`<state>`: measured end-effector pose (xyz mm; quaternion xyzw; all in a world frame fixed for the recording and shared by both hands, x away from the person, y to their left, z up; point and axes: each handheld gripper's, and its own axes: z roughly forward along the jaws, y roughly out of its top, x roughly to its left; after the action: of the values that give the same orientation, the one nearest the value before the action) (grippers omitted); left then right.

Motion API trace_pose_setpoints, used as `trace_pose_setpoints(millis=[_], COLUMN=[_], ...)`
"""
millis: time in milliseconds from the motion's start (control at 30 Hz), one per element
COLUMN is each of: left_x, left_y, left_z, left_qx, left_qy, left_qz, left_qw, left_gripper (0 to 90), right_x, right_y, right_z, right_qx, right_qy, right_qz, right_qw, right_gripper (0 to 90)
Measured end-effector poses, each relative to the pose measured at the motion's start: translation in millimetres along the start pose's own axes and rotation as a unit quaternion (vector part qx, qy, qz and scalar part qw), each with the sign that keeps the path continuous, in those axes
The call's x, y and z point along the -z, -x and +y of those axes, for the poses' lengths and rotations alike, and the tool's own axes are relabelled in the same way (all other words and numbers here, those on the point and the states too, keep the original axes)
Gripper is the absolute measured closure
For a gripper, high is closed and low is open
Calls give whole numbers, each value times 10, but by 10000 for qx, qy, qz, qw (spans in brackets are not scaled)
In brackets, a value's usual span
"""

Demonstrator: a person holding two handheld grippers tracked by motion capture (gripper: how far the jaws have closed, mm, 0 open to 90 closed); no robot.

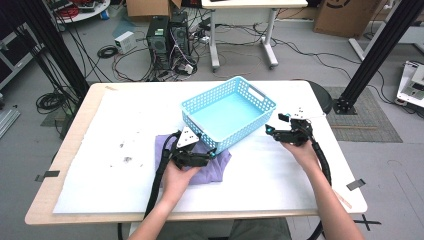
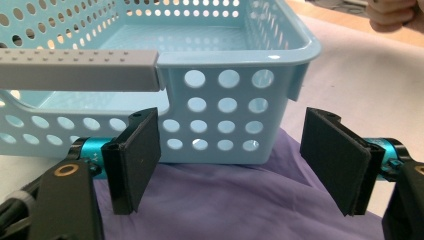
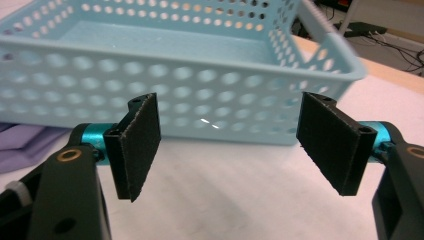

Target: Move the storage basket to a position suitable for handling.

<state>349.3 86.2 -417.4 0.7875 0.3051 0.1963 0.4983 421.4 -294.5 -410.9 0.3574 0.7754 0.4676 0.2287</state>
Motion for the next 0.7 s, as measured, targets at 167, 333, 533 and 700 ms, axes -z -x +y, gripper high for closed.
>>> trace_pose_setpoints(millis=[167, 333, 533, 700], left_x=[-52, -101, -122, -46], left_y=[18, 30, 22, -51], left_z=[13, 40, 38, 79], left_qx=[54, 46, 26, -14], left_qy=[-34, -72, -38, -97], left_qz=[80, 134, 256, 311], left_qw=[9999, 9999, 9997, 9995], left_gripper=[243, 243, 242, 265], right_x=[-133, -328, -494, -433], right_y=[261, 504, 605, 516], right_z=[-15, -53, 69, 115], right_qx=[-84, -78, -60, 32], right_qy=[-122, -332, -503, -424], right_qz=[22, 271, 665, 547], right_qw=[9999, 9991, 9965, 9976], right_gripper=[260, 265, 354, 367])
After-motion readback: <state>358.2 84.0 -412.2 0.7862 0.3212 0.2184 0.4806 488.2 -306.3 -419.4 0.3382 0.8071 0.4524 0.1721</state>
